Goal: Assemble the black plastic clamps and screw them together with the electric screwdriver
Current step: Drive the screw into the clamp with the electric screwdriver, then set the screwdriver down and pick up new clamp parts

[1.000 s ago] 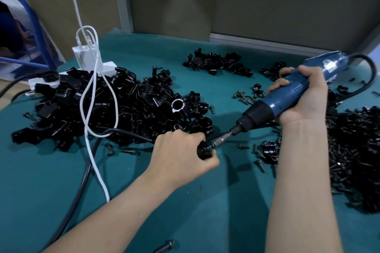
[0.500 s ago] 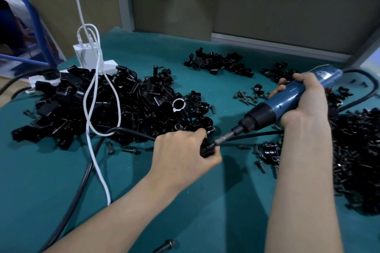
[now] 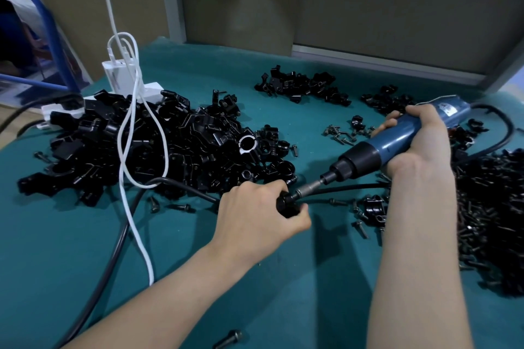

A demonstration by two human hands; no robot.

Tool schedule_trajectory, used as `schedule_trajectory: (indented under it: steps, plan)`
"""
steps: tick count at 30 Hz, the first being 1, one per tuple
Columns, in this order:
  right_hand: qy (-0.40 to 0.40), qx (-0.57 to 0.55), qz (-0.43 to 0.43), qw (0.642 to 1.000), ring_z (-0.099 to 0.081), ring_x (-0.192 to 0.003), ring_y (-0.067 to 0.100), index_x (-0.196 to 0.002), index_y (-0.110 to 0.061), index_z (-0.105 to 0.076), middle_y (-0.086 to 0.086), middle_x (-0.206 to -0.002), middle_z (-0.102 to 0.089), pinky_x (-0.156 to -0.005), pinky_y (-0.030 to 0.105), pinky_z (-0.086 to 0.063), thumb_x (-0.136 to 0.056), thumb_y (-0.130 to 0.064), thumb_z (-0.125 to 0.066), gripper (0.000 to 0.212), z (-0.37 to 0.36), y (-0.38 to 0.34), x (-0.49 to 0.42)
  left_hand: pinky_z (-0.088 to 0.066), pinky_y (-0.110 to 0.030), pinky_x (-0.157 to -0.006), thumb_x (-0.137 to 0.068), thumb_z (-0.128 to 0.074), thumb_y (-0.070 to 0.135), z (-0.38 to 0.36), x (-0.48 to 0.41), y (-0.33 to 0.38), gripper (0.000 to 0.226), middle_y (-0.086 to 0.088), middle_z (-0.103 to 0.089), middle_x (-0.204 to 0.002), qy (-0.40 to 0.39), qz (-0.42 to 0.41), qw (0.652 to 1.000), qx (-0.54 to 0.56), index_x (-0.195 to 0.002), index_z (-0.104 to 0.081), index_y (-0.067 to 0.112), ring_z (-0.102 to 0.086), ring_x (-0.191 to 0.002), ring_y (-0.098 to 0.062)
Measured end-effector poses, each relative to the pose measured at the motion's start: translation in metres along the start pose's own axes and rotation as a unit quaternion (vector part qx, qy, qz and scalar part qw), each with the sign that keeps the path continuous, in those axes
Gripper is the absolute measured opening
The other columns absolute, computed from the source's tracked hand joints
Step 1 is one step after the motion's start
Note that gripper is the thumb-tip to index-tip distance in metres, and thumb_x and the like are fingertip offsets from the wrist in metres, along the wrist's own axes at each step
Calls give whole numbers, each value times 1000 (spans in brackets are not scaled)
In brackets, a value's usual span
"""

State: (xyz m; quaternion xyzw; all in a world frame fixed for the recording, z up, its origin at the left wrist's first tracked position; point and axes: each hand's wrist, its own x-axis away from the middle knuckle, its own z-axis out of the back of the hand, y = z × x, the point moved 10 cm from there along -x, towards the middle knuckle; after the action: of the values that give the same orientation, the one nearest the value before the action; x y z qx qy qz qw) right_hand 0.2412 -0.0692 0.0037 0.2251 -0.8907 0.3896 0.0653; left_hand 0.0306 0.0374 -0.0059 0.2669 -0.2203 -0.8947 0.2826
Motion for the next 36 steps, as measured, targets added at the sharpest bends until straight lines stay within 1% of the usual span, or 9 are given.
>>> schedule_trajectory:
  steps: [5, 10, 14, 18, 24, 27, 31, 33, 36]
  plan:
    - [-54, -58, -9, 997, -49, -46, 8, -81, -15, -50, -4, -64, -58, -52, 19, -45, -84, -13, -61, 12, -10, 4, -1, -31, -27, -51, -63, -45, 61, 1, -2, -1, 42, 4, -34, -40, -2, -14, 1000, 25, -56, -47, 20, -41, -47, -19]
    - [-293, -252, 9, 922, -48, -41, 7, -83, -11, -53, -2, -77, -60, -41, 18, -44, -78, -23, -50, 13, -50, -8, 13, -39, -30, -42, -67, -58, 49, -9, -6, -1, 44, -8, -56, -48, -97, 12, 968, 230, -59, -52, 7, -43, -42, -20]
    - [-246, -256, 14, 935, -51, -46, 10, -85, -9, -54, 2, -76, -58, -43, 20, -47, -79, -24, -55, 16, -29, -10, 1, -42, -25, -50, -70, -59, 48, -2, -7, -1, 34, -1, -57, -49, -99, -6, 982, 163, -63, -55, 14, -50, -49, -17]
    - [-86, 32, 19, 996, -55, -50, 10, -87, -11, -54, -1, -67, -63, -50, 22, -50, -78, -19, -70, 20, 15, -9, -16, -45, -27, -47, -70, -72, 53, 34, -11, 7, 32, 6, -57, -53, 75, -87, 992, -59, -73, -63, 22, -57, -53, -19]
    - [19, 407, -6, 913, -66, -63, 25, -110, 1, -56, 17, -87, -69, -58, 35, -58, -80, -25, -75, 43, 29, 33, -36, -49, -29, -49, -67, -79, 51, 32, -7, 14, 34, 10, -64, -63, 84, -122, 987, -68, -81, -69, 21, -58, -62, -16]
    - [46, 557, 30, 829, -65, -89, 34, -109, -1, -55, 20, -109, -64, -80, 47, -56, -79, -37, -76, 51, 28, 34, -42, -44, -23, -46, -61, -83, 50, 33, -7, 13, 36, 9, -57, -55, 88, -112, 986, -87, -73, -68, 21, -56, -54, -15]
    - [-15, 766, 160, 623, -48, -116, 33, -127, -4, -47, 18, -138, -41, -93, 39, -43, -83, -44, -70, 64, -9, 27, -14, -42, -22, -43, -56, -86, 50, 35, -9, 13, 37, 8, -54, -52, 102, -112, 983, -103, -69, -68, 21, -55, -51, -15]
    - [-161, 755, 288, 567, -42, -125, 17, -138, -13, -43, 1, -137, -40, -105, 31, -36, -81, -55, -63, 74, -47, 30, 36, -40, -21, -44, -52, -88, 48, 33, -9, 14, 38, 7, -54, -52, 100, -117, 982, -106, -66, -66, 20, -56, -50, -17]
    - [-413, 734, 272, 466, -48, -111, -5, -131, -26, -53, -18, -123, -49, -98, 13, -39, -77, -68, -47, 69, -63, 64, 114, -28, -17, -46, -49, -90, 44, 32, -8, 19, 42, 5, -54, -50, 105, -141, 978, -116, -64, -64, 15, -54, -48, -20]
